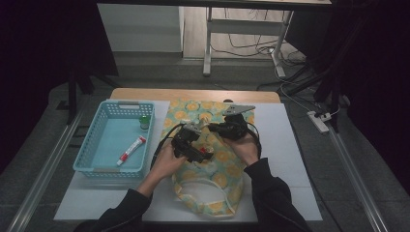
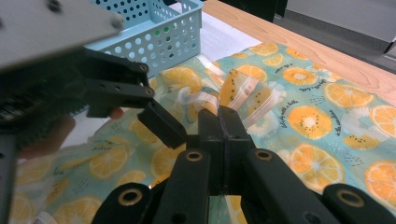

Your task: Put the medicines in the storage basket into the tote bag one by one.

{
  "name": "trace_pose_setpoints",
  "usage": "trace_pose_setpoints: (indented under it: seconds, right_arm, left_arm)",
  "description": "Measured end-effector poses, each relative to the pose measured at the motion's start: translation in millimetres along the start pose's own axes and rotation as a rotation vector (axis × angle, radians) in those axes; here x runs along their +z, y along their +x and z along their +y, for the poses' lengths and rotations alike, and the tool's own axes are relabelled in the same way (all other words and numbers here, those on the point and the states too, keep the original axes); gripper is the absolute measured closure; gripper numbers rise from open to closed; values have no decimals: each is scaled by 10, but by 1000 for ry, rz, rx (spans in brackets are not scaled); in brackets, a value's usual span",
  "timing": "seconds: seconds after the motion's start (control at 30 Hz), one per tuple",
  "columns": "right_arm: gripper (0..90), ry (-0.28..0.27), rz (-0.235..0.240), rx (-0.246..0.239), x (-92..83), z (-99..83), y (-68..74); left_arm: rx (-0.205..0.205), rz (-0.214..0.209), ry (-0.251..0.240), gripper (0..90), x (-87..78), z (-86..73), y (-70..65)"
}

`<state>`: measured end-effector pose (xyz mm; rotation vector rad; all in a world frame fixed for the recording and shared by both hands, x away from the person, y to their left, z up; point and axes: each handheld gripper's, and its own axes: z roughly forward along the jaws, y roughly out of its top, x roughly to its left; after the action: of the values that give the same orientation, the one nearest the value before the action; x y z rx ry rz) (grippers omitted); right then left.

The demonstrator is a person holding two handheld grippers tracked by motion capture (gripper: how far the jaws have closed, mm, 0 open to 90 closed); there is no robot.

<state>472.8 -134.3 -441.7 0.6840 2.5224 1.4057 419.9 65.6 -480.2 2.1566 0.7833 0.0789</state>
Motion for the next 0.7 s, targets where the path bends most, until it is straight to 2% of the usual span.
trace_pose_setpoints:
  seconds: [0.13, 0.4, 0.5, 0.7]
  right_arm:
    - [900, 1, -1, -4, -6, 5, 4]
    - [900, -3, 1, -7, -14, 12, 12]
    - [900, -1, 0, -8, -18, 14, 13]
    - [900, 0, 1, -10, -9, 8, 13]
  left_arm:
    - [0, -24, -21, 13, -95, -12, -29]
    - [6, -41, -46, 15, -297, -64, -52]
    - [1, -74, -51, 16, -358, -96, -31]
    - [6, -60, -57, 11, -486, -133, -28]
